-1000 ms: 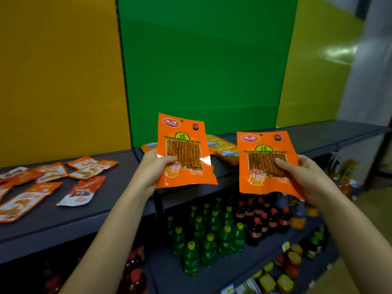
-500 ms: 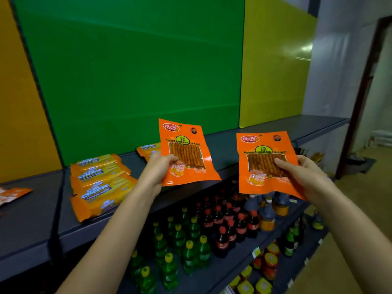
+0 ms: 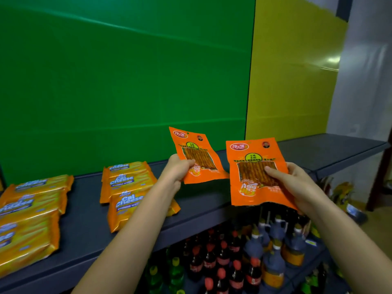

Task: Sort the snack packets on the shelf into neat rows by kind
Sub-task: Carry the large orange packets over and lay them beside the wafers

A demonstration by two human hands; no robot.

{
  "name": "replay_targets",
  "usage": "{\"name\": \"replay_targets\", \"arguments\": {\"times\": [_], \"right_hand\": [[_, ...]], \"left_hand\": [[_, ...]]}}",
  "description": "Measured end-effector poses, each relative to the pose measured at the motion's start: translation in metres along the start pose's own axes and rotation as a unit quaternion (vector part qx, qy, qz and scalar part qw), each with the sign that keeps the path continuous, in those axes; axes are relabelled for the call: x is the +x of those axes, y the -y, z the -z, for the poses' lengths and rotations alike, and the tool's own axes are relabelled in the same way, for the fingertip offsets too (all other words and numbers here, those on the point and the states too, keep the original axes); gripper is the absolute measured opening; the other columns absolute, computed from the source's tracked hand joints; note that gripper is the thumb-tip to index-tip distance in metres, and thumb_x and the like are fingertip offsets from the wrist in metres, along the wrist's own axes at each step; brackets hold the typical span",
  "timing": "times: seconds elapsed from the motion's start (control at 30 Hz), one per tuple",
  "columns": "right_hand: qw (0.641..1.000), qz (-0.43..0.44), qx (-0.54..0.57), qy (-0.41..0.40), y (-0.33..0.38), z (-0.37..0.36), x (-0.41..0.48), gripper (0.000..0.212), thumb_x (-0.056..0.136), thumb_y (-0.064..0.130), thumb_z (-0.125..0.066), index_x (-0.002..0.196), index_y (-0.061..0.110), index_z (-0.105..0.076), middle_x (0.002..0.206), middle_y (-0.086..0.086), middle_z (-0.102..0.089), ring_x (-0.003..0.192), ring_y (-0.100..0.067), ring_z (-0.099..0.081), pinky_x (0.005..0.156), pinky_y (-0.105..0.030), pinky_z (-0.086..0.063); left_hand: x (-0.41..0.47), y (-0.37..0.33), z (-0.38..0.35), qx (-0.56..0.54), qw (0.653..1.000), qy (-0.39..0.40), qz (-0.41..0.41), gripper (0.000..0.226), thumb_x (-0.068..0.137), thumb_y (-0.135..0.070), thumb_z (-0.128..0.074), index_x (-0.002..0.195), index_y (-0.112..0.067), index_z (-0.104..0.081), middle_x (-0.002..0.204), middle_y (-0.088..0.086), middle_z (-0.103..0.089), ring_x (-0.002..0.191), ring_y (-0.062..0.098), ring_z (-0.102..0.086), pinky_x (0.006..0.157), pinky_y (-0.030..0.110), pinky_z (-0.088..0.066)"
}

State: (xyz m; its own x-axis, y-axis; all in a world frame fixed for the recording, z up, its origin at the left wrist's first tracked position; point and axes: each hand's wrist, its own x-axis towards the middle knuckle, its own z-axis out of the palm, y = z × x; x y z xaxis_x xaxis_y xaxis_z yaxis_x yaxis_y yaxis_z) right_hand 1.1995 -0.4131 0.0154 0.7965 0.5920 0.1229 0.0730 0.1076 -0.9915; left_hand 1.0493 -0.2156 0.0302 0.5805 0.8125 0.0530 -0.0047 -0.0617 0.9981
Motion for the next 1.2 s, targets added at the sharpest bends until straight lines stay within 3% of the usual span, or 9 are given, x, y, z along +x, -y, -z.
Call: {"name": "replay_targets", "arguments": {"times": [0.1,0.47,0.57,0.67,0.83,0.93,1.07,1.2], "right_hand": [[1.0,-0.003,0.004,0.03,-0.005,-0.004,0.031,0.035,0.086,0.014,-0.064,0.116,0.005,-0.05,0.093,-0.013,-0.067,0.075,-0.025,-0.064,0.071,-0.038,-0.052],[0.984,-0.043,-0.02,0.174,-0.034,-0.028,0.111,0.038,0.084,0.018,-0.067,0.116,0.013,-0.048,0.099,-0.009,-0.066,0.086,-0.024,-0.066,0.071,-0.036,-0.053],[0.975,-0.055,-0.032,0.213,-0.04,-0.034,0.126,0.036,0.086,0.018,-0.064,0.117,0.015,-0.046,0.102,-0.008,-0.064,0.094,-0.026,-0.064,0.082,-0.041,-0.053],[0.969,-0.055,-0.039,0.237,-0.043,-0.041,0.137,0.032,0.088,0.019,-0.062,0.114,0.019,-0.042,0.101,-0.004,-0.062,0.096,-0.024,-0.062,0.076,-0.033,-0.052],[0.962,-0.05,-0.059,0.262,-0.05,-0.054,0.142,0.03,0.089,0.02,-0.061,0.111,0.021,-0.04,0.1,-0.001,-0.06,0.1,-0.023,-0.061,0.072,-0.029,-0.051],[0.958,-0.051,-0.069,0.272,-0.053,-0.063,0.141,0.031,0.088,0.021,-0.062,0.111,0.023,-0.041,0.109,-0.004,-0.06,0.104,-0.024,-0.061,0.086,-0.039,-0.052],[0.955,-0.03,-0.103,0.276,-0.053,-0.074,0.138,0.037,0.088,0.024,-0.063,0.117,0.021,-0.039,0.118,-0.005,-0.059,0.108,-0.023,-0.059,0.095,-0.041,-0.049],[0.931,0.07,-0.251,0.254,-0.056,-0.082,0.135,0.049,0.088,0.027,-0.061,0.127,0.011,-0.037,0.123,-0.006,-0.058,0.116,-0.025,-0.054,0.094,-0.032,-0.042]], "left_hand": [[0.026,0.002,-0.01,0.022,0.999,-0.027,0.008,0.029,0.091,-0.002,-0.052,0.12,-0.001,-0.056,0.117,0.021,-0.064,0.085,0.025,-0.062,0.084,0.037,-0.051],[0.09,0.016,-0.016,0.233,0.965,-0.098,0.073,0.019,0.092,-0.001,-0.049,0.107,-0.002,-0.059,0.123,0.018,-0.061,0.099,0.025,-0.059,0.084,0.031,-0.046],[0.103,0.022,-0.017,0.312,0.938,-0.122,0.085,0.023,0.089,-0.007,-0.054,0.111,-0.004,-0.061,0.122,0.015,-0.061,0.109,0.027,-0.059,0.092,0.032,-0.046],[0.113,0.025,-0.015,0.383,0.906,-0.149,0.107,0.034,0.084,-0.017,-0.063,0.116,-0.005,-0.06,0.122,0.014,-0.063,0.111,0.028,-0.06,0.098,0.037,-0.048],[0.115,0.033,-0.016,0.455,0.868,-0.152,0.13,0.041,0.082,-0.031,-0.065,0.117,-0.009,-0.06,0.122,0.011,-0.063,0.111,0.027,-0.06,0.095,0.036,-0.049],[0.115,0.036,-0.013,0.482,0.847,-0.175,0.139,0.045,0.082,-0.042,-0.061,0.111,-0.008,-0.062,0.117,0.011,-0.064,0.108,0.029,-0.061,0.09,0.037,-0.05],[0.11,0.031,-0.004,0.522,0.82,-0.193,0.133,0.038,0.091,-0.03,-0.049,0.111,0.0,-0.06,0.122,0.02,-0.061,0.111,0.034,-0.06,0.092,0.039,-0.049],[0.097,0.019,0.005,0.59,0.773,-0.219,0.078,0.03,0.091,-0.018,-0.044,0.11,-0.001,-0.061,0.121,0.022,-0.061,0.112,0.036,-0.057,0.088,0.038,-0.047]]}}
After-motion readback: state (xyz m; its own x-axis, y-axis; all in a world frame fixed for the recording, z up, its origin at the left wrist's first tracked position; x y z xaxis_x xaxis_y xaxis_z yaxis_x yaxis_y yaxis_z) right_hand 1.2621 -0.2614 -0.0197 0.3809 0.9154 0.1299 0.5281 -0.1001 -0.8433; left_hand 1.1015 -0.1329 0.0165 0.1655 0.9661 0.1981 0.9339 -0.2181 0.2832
